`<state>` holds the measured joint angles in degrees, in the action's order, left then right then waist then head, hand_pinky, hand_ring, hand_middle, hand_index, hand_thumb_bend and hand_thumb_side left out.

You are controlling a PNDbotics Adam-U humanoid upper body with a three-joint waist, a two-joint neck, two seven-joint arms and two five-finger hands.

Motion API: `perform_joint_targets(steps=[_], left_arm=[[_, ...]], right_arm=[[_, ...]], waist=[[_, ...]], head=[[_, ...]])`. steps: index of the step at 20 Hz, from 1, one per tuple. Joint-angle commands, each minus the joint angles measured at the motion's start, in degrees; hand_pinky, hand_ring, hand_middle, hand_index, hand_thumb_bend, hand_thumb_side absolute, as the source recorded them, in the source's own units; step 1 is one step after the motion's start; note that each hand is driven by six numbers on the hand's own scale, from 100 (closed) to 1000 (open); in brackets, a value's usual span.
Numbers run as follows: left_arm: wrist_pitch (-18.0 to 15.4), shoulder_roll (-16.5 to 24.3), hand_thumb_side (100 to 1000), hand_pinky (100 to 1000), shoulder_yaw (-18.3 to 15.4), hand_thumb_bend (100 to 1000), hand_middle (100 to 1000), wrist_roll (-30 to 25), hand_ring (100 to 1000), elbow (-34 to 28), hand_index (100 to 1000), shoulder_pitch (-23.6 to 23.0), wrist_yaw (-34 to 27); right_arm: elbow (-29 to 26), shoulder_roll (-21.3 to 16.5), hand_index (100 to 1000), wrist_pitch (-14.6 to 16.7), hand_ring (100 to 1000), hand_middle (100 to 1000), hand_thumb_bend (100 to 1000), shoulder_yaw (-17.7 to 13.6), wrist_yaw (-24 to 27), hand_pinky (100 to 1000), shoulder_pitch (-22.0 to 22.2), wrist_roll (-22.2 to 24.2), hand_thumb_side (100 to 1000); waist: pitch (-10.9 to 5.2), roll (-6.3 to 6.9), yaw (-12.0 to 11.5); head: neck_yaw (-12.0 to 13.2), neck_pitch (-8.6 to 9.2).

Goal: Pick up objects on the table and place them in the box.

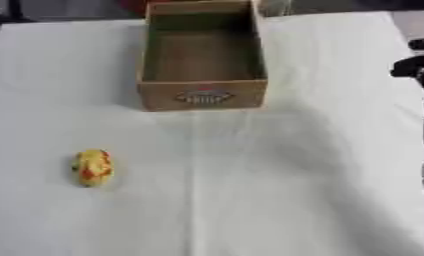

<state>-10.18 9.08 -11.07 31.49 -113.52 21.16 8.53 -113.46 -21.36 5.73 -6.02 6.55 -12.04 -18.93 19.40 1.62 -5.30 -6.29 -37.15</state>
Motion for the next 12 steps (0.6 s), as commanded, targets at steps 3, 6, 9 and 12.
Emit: perform_joint_targets(steps=[3, 6, 9, 12], left_arm=[[0.0, 1.4, 810, 336, -0.1, 100, 475, 0.2, 454, -1.1, 631, 0.2, 0.1], [0.2, 1.6, 806, 336, 0.0, 100, 477, 0.2, 455, -1.1, 633, 0.3, 0.3], [0.6, 3.4, 792, 337, -0.3, 100, 482, 0.1, 458, -1.1, 641, 1.1, 3.4], [2.5, 6.6, 760, 338, -0.2, 100, 489, -0.4, 462, -1.1, 653, 3.0, 11.9]], right_arm=[[-1.1, -0.4, 862, 0.0, 545, 620, 100, -0.6, -0.3, 550, -0.4, 0.2, 751], [-1.1, -0.4, 861, -0.1, 545, 619, 100, -0.6, -0.3, 551, -0.3, 0.3, 750], [-1.1, -0.4, 861, -0.2, 545, 620, 100, -0.6, -0.3, 551, -0.2, 0.3, 749], [-1.1, -0.4, 861, -0.3, 546, 620, 100, -0.6, -0.2, 552, 0.0, 0.3, 749]], waist=[[-1.36, -0.07, 0.0], [-1.48, -0.01, 0.0], [-1.72, 0.05, -0.1], [-2.0, 0.11, -0.2]], head=[[1.2, 0.7], [1.5, 0.71], [1.5, 0.45], [1.7, 0.3]])
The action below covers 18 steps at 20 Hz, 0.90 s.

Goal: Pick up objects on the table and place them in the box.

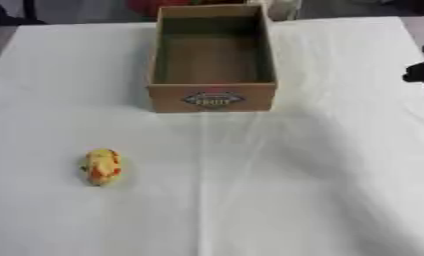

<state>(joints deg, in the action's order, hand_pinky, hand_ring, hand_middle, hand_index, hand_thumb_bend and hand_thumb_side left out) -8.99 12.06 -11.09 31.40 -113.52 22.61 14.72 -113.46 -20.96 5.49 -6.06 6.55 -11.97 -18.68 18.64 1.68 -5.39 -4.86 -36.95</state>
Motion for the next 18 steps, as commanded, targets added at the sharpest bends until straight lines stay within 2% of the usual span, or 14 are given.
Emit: perform_joint_targets(steps=[1, 4, 8, 9, 14, 18], left_arm=[[2.3, 4.9, 733, 340, 0.1, 100, 497, -0.8, 466, -1.1, 664, 2.5, 9.6], [5.4, 7.8, 707, 344, 1.7, 100, 520, -3.8, 474, -1.1, 699, 5.8, 20.9], [9.5, 10.0, 728, 346, 5.0, 100, 559, -14.0, 489, -1.1, 741, 11.3, 31.2], [10.5, 10.5, 722, 347, 5.8, 100, 557, -17.2, 490, -1.1, 778, 12.4, 33.0], [14.3, 13.1, 768, 371, 11.1, 100, 602, -34.2, 524, 0.3, 822, 16.4, 33.7], [12.5, 17.1, 772, 420, 15.3, 100, 647, -46.8, 580, 3.0, 848, 19.1, 34.0]], right_arm=[[-1.1, -0.8, 861, 0.0, 547, 620, 100, -0.6, -0.2, 552, 0.0, 0.1, 749], [-1.1, -0.8, 861, -0.1, 549, 620, 100, -0.5, -0.1, 552, 0.2, 0.2, 749], [-1.1, -0.9, 861, -0.1, 549, 620, 100, -0.4, 0.2, 552, 0.1, 0.4, 749], [-1.1, -1.0, 861, 0.0, 550, 620, 100, -0.4, 0.2, 553, 0.1, 0.4, 750], [-1.1, -1.0, 862, -0.6, 551, 621, 100, -0.2, 0.4, 553, 0.1, 0.7, 751], [-1.1, -1.2, 860, -0.6, 551, 621, 100, 0.0, 0.4, 553, 0.0, 1.0, 752]], waist=[[-1.33, 0.07, -0.1], [-1.58, 0.06, -0.2], [-1.76, -0.06, -0.2], [-1.75, -0.06, -0.2], [-1.62, 0.24, 0.1], [-1.44, 0.5, 0.6]], head=[[0.3, 0.09], [0.2, 0.08], [-0.5, 0.04], [-0.7, 0.12], [-1.0, 0.49], [-0.8, 1.09]])
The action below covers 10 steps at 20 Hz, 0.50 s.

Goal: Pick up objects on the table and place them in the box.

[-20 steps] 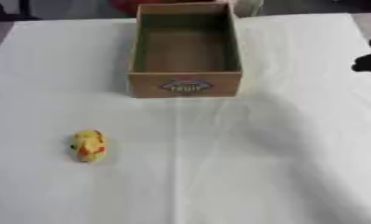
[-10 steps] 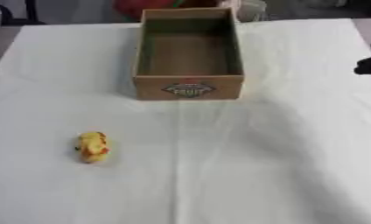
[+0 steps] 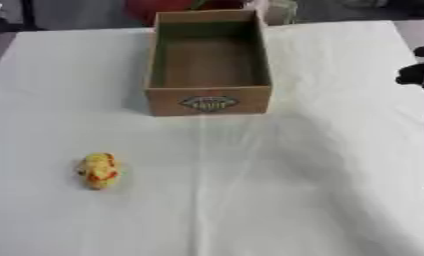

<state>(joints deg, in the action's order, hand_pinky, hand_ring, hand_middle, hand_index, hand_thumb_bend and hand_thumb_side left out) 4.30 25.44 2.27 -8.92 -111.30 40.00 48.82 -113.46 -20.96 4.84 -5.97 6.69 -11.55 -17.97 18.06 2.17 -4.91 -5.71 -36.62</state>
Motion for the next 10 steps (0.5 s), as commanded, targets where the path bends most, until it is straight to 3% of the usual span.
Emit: perform_joint_targets(steps=[1, 4, 5, 7, 9, 10], left_arm=[[-1.1, 4.7, 779, 458, 2.5, 100, 658, -8.6, 601, 1.3, 848, 2.3, -0.8], [-0.3, 8.7, 845, 484, 4.5, 100, 680, -11.9, 619, 2.7, 850, 4.3, -3.5], [0.3, 9.9, 899, 497, 5.2, 139, 691, -12.5, 631, 3.2, 855, 4.8, -4.6], [0.5, 12.8, 1000, 526, 7.4, 310, 721, -15.3, 657, 4.4, 878, 6.1, -6.8], [-0.7, 14.2, 1000, 532, 9.3, 473, 734, -21.0, 655, 5.1, 894, 7.4, -8.0], [-1.6, 14.4, 1000, 529, 9.9, 512, 732, -24.2, 651, 5.0, 894, 8.0, -8.3]], right_arm=[[-1.1, -1.2, 860, 0.0, 551, 621, 100, 0.0, 0.2, 553, -0.5, 0.4, 751], [-1.1, -1.3, 860, -0.1, 552, 621, 100, 0.1, 0.2, 553, -0.4, 0.6, 752], [-1.1, -1.4, 860, -0.1, 552, 621, 100, 0.1, 0.2, 553, -0.4, 0.7, 752], [-1.1, -1.5, 860, -0.2, 552, 621, 100, 0.2, 0.2, 554, -0.4, 0.8, 752], [-1.1, -1.6, 860, -0.2, 553, 621, 100, 0.3, 0.3, 554, -0.4, 1.0, 753], [-1.1, -1.6, 860, -0.2, 553, 621, 100, 0.4, 0.3, 554, -0.5, 1.1, 753]], waist=[[-0.84, 0.08, 0.2], [-0.83, 0.34, 0.4], [-0.83, 0.41, 0.4], [-0.87, 0.64, 0.6], [-0.9, 0.72, 0.8], [-0.92, 0.72, 0.8]], head=[[0.0, 0.74], [-0.1, 0.36], [-0.1, 0.3], [0.0, 0.34], [0.1, 0.39], [0.2, 0.38]])
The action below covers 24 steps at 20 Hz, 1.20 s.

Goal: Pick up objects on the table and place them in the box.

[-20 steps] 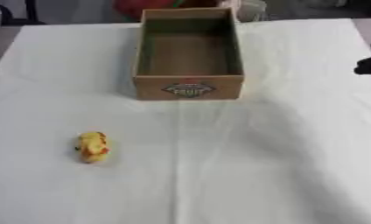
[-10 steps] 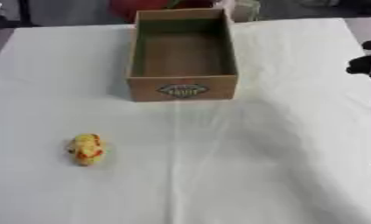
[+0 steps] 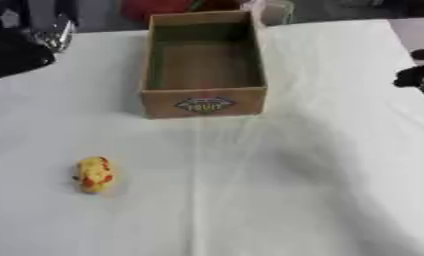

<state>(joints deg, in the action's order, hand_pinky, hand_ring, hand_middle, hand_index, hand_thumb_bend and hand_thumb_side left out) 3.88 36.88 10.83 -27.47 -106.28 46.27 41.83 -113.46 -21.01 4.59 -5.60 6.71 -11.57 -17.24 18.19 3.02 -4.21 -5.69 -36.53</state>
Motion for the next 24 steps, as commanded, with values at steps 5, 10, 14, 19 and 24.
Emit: perform_joint_targets(steps=[5, 10, 14, 19, 24], left_arm=[[-3.2, 3.7, 1000, 504, 3.1, 673, 718, -15.5, 635, -2.7, 881, 2.9, -0.5], [-4.9, 4.3, 1000, 474, 4.5, 856, 723, -21.9, 620, -4.7, 902, 2.3, -1.9], [-8.5, 5.3, 1000, 464, 5.4, 903, 722, -24.3, 618, -4.2, 916, 1.2, -2.5], [-14.5, 6.2, 1000, 434, 7.2, 860, 730, -24.5, 612, -1.9, 983, -0.1, 2.1], [-11.9, 6.5, 809, 428, 7.3, 603, 685, -24.5, 609, 1.1, 971, -2.5, -1.7]], right_arm=[[-1.1, -1.7, 860, 0.1, 554, 622, 100, 0.1, 0.4, 555, -0.5, 0.6, 753], [-1.1, -1.5, 861, 0.0, 555, 623, 100, 0.2, 0.5, 557, -0.6, 0.9, 755], [-1.1, -1.5, 861, 0.0, 556, 624, 100, 0.2, 0.6, 557, -0.5, 1.0, 755], [-1.1, -1.4, 858, -0.1, 557, 624, 100, 0.2, 0.5, 558, -0.6, 1.2, 755], [-1.1, -1.3, 857, -0.1, 558, 624, 100, 0.1, 0.5, 559, -0.5, 1.2, 764]], waist=[[-1.08, -0.25, 0.3], [-1.18, -0.27, 0.3], [-1.2, -0.25, 0.4], [-1.17, -0.23, 0.4], [-1.18, -0.24, 0.4]], head=[[0.6, 0.52], [0.6, 0.96], [0.7, 1.11], [0.7, 0.95], [0.7, 0.74]])
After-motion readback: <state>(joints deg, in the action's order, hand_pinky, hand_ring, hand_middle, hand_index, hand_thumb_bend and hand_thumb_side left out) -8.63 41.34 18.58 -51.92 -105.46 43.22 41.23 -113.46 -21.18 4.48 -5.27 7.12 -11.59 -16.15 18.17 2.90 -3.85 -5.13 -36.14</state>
